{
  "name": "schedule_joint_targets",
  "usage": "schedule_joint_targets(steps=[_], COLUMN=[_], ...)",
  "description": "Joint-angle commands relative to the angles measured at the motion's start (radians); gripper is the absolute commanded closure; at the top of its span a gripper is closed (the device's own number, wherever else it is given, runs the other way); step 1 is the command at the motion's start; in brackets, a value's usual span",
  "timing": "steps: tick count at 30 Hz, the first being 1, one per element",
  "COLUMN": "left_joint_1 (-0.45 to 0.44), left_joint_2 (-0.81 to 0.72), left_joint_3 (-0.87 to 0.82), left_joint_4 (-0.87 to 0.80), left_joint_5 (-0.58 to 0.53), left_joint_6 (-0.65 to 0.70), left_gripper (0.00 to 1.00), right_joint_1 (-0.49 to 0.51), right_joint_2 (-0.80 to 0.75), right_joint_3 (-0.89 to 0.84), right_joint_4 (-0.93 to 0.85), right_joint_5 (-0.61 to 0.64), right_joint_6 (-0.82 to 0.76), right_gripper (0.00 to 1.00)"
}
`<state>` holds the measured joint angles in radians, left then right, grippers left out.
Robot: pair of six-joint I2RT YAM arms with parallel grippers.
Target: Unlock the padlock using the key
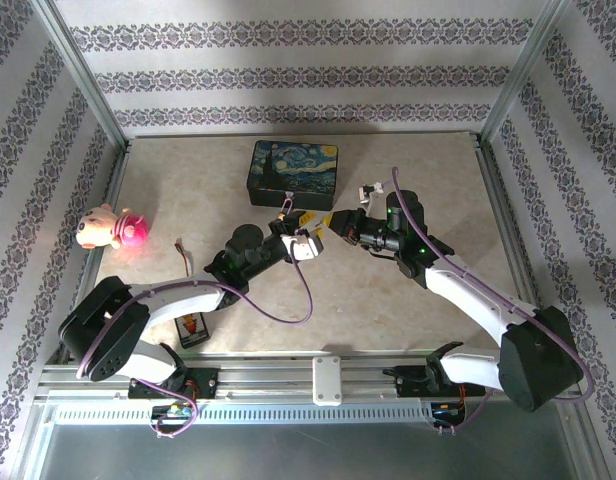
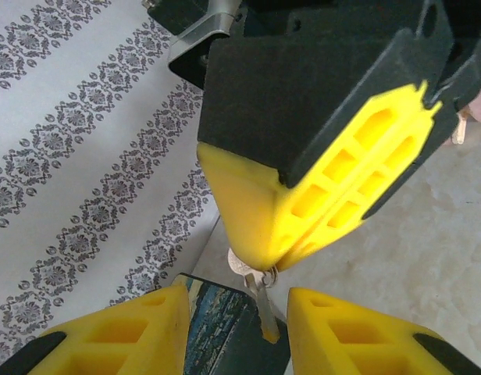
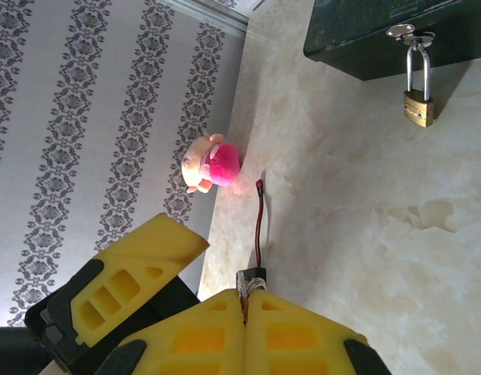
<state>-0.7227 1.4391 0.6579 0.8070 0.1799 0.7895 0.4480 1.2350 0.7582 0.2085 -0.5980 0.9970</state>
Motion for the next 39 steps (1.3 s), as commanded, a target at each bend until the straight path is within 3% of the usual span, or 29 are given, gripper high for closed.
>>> schedule_joint_targets(steps=[1, 13, 19, 29, 35, 39], left_joint_1=[-0.021, -0.026, -0.026, -0.026, 0.001, 0.03], left_joint_2=[0.015, 0.046, 0.039, 0.003, -0.096, -0.187], left_joint_3=[0.032, 0.071, 0.073, 0.066, 0.086, 0.115], left_joint_4=[0.038, -0.017, -0.032, -0.078, -0.267, -0.465], left_joint_5=[-0.01, -0.055, -0.061, -0.071, 0.015, 0.104], left_joint_6=[0.027, 0.041, 0.033, 0.012, -0.114, -0.179], left_gripper=[0.63, 0.76, 1.0, 1.0, 1.0, 1.0], right_joint_1=[0.01, 0.012, 0.012, 0.012, 0.007, -0.011], right_joint_2=[0.0, 0.012, 0.021, 0.026, -0.002, -0.047], right_joint_3=[0.039, 0.049, 0.05, 0.068, 0.093, 0.095], right_joint_4=[-0.001, -0.001, -0.001, -0.001, -0.04, -0.056], right_joint_5=[0.006, -0.005, -0.009, -0.015, -0.019, -0.023], right_joint_6=[0.009, 0.008, 0.003, -0.023, -0.091, -0.142], right_gripper=[1.0, 1.0, 1.0, 1.0, 0.67, 0.57])
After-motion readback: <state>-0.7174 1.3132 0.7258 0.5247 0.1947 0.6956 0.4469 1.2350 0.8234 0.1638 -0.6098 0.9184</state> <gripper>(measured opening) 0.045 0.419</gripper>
